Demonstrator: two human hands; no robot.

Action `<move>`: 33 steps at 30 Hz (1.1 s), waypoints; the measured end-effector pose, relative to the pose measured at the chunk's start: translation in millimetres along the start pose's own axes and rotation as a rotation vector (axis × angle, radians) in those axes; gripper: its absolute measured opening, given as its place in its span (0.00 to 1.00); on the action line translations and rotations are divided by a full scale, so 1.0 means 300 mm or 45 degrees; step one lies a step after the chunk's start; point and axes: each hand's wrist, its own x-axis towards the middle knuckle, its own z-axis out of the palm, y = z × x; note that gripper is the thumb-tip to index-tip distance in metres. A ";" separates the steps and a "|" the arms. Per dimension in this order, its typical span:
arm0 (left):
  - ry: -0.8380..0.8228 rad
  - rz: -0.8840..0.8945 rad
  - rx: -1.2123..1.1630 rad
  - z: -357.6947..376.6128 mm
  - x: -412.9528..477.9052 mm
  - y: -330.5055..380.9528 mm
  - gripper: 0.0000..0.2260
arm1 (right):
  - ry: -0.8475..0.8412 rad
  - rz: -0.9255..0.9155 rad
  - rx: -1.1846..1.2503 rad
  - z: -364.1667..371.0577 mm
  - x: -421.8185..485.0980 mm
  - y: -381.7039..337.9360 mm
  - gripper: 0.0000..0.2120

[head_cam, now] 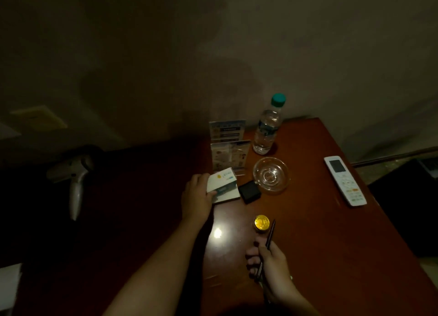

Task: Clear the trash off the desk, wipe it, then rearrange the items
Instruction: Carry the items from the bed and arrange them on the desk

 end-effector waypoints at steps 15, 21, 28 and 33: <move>0.108 -0.116 0.159 0.131 -0.388 -0.059 0.19 | 0.106 -0.305 -1.709 -0.227 -0.037 0.109 0.43; 0.057 -0.156 0.166 0.129 -0.452 -0.055 0.17 | 0.027 -0.409 -1.733 -0.234 -0.035 0.095 0.25; 0.039 -0.244 0.202 0.118 -0.455 -0.071 0.15 | 0.075 -0.882 -2.225 -0.243 -0.028 0.014 0.15; -0.030 -0.242 0.206 0.145 -0.447 -0.039 0.16 | 0.061 -0.484 -1.578 -0.246 0.051 -0.046 0.09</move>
